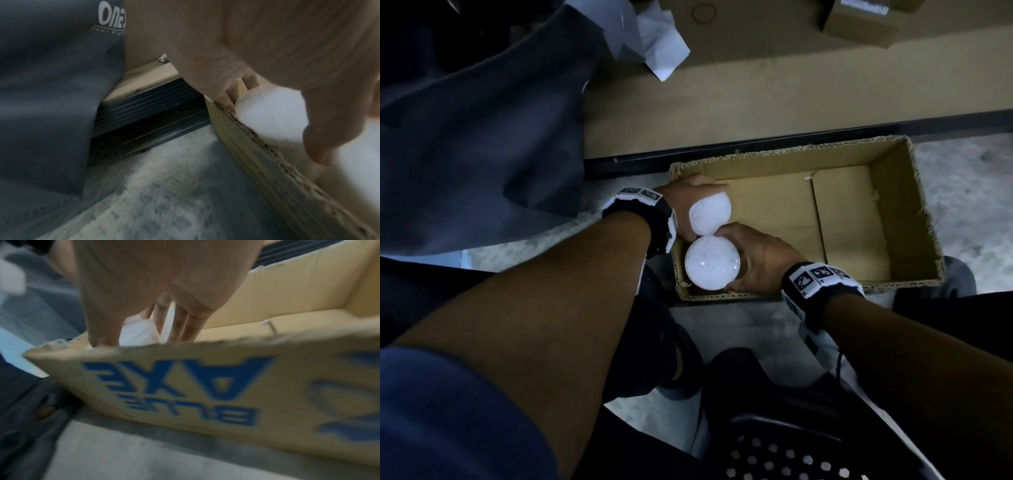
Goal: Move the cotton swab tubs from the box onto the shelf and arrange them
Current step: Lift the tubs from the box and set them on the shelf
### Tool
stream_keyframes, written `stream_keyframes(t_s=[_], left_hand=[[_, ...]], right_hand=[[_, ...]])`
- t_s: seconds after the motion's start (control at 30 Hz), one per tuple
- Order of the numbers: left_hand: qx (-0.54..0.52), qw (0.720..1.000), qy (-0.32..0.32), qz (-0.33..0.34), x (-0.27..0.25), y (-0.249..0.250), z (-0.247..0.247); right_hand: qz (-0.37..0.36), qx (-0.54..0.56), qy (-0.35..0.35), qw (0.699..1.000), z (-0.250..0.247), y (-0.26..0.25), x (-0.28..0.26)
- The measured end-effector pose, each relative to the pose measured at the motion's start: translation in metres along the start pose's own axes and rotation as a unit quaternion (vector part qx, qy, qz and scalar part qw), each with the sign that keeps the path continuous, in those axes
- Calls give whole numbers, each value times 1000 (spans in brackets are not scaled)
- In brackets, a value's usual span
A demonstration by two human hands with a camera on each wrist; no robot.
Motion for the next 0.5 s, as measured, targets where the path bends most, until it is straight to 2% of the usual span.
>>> stream_keyframes(t_s=[0.07, 0.13, 0.2, 0.27, 0.4, 0.5], left_hand=[[7, 1000, 13, 18, -4, 9, -6], [-26, 999, 19, 1, -8, 8, -3], [-56, 996, 69, 22, -10, 17, -12], [-40, 995, 89, 31, -13, 22, -16], [-27, 996, 76, 39, -13, 30, -14], [0, 997, 59, 41, -12, 40, -12]], right_hand=[[12, -1, 2, 1000, -7, 8, -3], [29, -6, 9, 1000, -16, 19, -7], [49, -10, 25, 998, -29, 33, -12], [74, -5, 45, 996, -43, 47, -18], [120, -26, 75, 990, -65, 69, -23], [146, -51, 54, 986, -66, 75, -22]])
Point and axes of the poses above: each hand's wrist, its own x-axis towards the middle knuckle, its own z-axis out of the palm, y = z × x, the point moved 10 cm from there along x, towards the middle knuckle, and after that the axes turned 2 degrees about x, right-handed, at the moved point
